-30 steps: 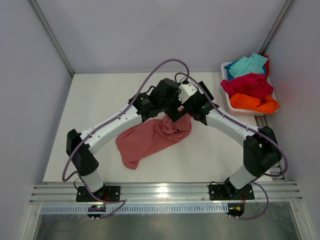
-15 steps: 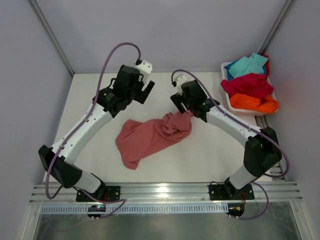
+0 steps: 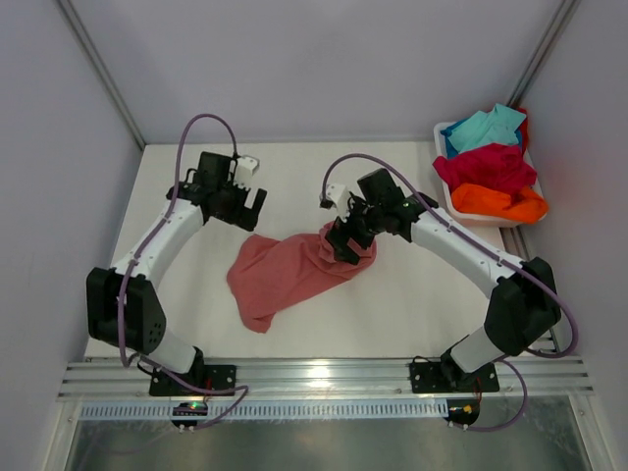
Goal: Fold and stack the t-shirts
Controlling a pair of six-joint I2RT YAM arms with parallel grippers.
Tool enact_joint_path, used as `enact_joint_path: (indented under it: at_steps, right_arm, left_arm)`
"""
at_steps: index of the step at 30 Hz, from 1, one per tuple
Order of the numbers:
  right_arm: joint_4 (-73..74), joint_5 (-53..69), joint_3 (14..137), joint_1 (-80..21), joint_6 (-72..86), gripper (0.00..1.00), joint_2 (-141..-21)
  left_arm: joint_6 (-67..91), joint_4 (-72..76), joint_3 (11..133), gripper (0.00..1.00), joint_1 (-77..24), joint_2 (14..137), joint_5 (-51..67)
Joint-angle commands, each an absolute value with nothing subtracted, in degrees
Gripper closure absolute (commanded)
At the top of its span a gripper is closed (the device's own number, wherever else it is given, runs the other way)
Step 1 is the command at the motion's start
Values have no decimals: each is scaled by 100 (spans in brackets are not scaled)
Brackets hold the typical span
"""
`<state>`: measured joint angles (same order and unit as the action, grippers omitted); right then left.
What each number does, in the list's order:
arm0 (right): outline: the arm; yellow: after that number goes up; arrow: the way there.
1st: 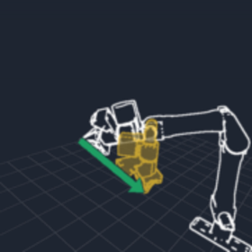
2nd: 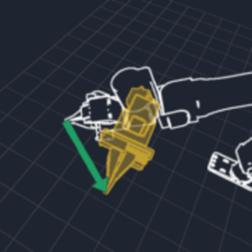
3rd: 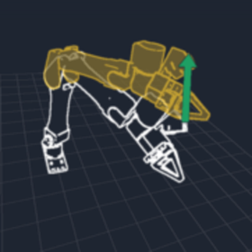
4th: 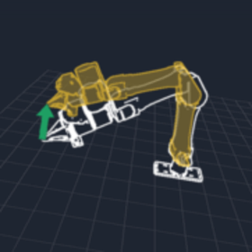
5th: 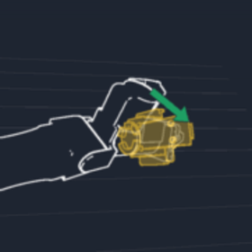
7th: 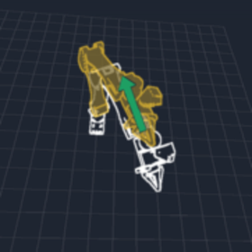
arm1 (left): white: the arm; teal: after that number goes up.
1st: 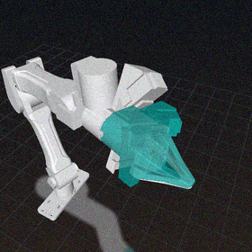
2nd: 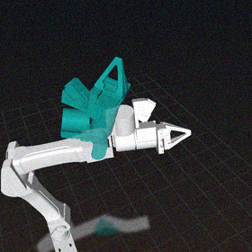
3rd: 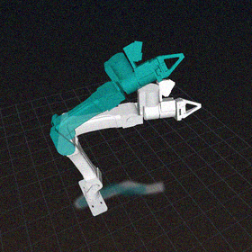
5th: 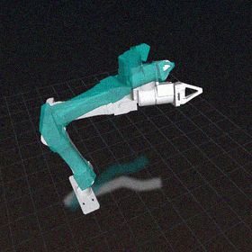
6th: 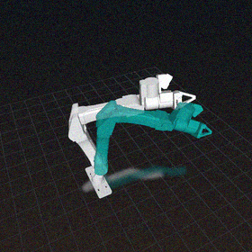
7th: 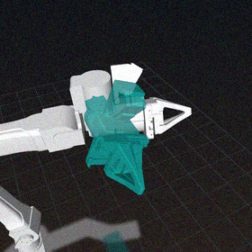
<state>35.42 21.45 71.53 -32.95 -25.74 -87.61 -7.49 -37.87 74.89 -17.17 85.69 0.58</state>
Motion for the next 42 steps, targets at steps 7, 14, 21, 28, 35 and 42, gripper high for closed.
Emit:
enact_joint_path:
  at_steps: [7, 14, 21, 28, 35, 42]
  right_arm:
    - [3709, 2549, 6926, -3313, -2830, 3, -8745]
    - [3612, 2443, 6926, -3313, -2786, 3, -8850]
    - [3612, 2391, 6961, -3305, -2742, 3, -8982]
    - [3568, 2373, 6961, -3313, -2681, 3, -8982]
    - [3490, 2198, 6987, -3313, -2575, 3, -9061]
    - [3375, 2013, 6970, -3322, -2452, 3, -9079]
  left_arm:
    - [-922, -3428, 7313, 1, -844, 9518, 1714]
    - [-1133, -3463, 7269, 2, -765, 9914, 2284]
    - [-1301, -3665, 7462, 5, -721, 10415, 3076]
    - [-1344, -3726, 7541, 9, -721, 10740, 3190]
    - [-1415, -3989, 7716, 100, -721, 10986, 3305]
    - [-1196, -4200, 9003, 100, -721, 10969, 2822]
